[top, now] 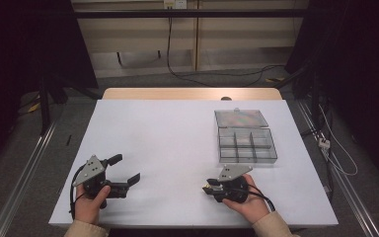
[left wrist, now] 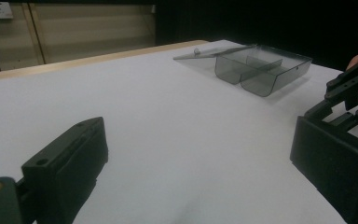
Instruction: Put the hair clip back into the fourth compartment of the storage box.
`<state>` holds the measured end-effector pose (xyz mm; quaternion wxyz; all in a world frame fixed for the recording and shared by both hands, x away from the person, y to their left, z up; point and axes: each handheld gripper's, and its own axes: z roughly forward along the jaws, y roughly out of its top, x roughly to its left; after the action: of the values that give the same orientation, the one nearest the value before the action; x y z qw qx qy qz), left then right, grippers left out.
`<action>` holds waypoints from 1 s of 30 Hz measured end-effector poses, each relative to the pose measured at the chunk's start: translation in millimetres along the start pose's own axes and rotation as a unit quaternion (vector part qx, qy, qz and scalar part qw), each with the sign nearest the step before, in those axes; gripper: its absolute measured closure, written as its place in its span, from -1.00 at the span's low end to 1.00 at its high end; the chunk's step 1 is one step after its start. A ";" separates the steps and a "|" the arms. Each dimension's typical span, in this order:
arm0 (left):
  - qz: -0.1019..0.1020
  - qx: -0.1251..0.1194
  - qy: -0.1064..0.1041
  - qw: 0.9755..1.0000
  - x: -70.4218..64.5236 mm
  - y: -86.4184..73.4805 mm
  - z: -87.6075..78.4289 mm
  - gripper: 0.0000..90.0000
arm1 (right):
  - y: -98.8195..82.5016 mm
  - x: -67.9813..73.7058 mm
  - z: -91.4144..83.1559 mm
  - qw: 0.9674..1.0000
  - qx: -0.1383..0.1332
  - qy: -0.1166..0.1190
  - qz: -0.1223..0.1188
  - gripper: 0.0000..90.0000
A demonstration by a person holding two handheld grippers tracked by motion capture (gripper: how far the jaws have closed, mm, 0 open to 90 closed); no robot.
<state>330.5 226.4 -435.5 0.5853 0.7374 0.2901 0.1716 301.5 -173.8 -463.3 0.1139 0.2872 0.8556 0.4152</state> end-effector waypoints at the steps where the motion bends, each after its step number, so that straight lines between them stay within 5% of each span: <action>1: 0.000 0.000 0.000 1.000 0.0 0.0 0.0 -0.91 | -0.1 0.5 0.1 1.000 0.001 0.006 -0.002 0.54; 8: -0.002 -0.001 -0.001 1.000 -1.7 0.5 0.0 -0.91 | -0.4 0.7 0.5 1.000 0.008 0.000 0.018 0.63; 30: 0.001 0.002 -0.004 1.000 -3.5 1.3 2.3 -0.91 | 1.5 3.4 4.3 1.000 0.016 -0.011 0.001 0.52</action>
<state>329.4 222.2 -434.6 0.5847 0.7396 0.2873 0.1690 301.2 -168.3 -464.7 0.1183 0.2943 0.8607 0.3983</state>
